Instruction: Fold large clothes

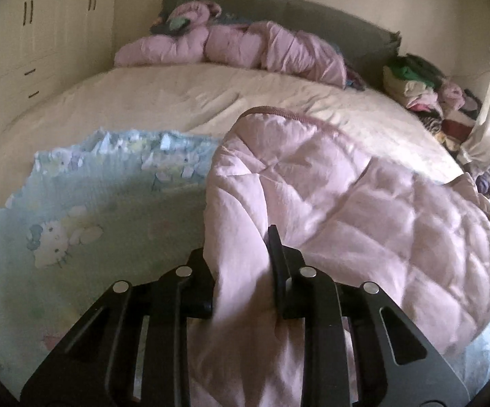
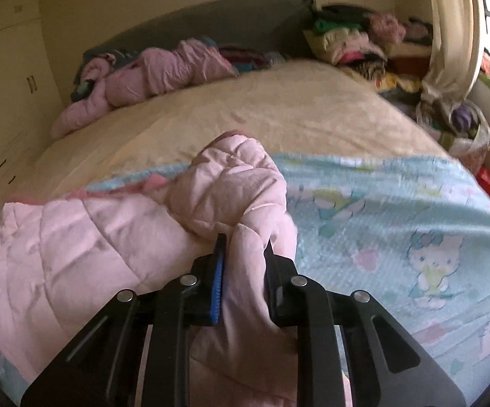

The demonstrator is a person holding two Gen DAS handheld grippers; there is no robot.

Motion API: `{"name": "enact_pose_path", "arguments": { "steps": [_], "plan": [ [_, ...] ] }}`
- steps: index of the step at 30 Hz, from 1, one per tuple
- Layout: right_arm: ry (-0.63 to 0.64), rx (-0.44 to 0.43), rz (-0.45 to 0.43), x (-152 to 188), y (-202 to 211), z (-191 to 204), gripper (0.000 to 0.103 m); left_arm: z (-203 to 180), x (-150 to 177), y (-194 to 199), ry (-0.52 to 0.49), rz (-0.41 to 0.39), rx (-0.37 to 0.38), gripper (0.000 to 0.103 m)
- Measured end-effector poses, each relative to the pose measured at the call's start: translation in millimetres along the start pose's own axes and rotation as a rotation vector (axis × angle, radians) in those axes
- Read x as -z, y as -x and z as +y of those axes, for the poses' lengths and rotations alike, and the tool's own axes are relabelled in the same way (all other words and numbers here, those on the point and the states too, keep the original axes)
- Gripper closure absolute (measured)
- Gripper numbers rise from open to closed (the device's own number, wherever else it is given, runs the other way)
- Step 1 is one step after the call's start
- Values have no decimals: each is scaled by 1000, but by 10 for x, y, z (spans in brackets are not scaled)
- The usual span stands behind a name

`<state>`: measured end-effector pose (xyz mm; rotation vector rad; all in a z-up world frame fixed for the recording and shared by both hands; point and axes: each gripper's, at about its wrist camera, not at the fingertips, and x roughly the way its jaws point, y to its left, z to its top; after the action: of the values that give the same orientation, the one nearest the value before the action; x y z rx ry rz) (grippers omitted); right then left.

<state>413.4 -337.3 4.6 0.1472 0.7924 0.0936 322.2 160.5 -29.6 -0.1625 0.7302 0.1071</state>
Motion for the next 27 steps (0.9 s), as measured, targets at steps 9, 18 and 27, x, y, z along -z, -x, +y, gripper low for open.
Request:
{"name": "enact_pose_path", "arguments": {
  "steps": [9,18,27],
  "plan": [
    [-42,10,122,208,-394,-73,71,12,150,-224,14,40,-10,80],
    [-89,65,103,359,-332,-117,47,60,198,-173,39,37,-26,61],
    [-200,84,97,541,39,-362,4,233,275,54,81,24,-55,25]
  ]
}}
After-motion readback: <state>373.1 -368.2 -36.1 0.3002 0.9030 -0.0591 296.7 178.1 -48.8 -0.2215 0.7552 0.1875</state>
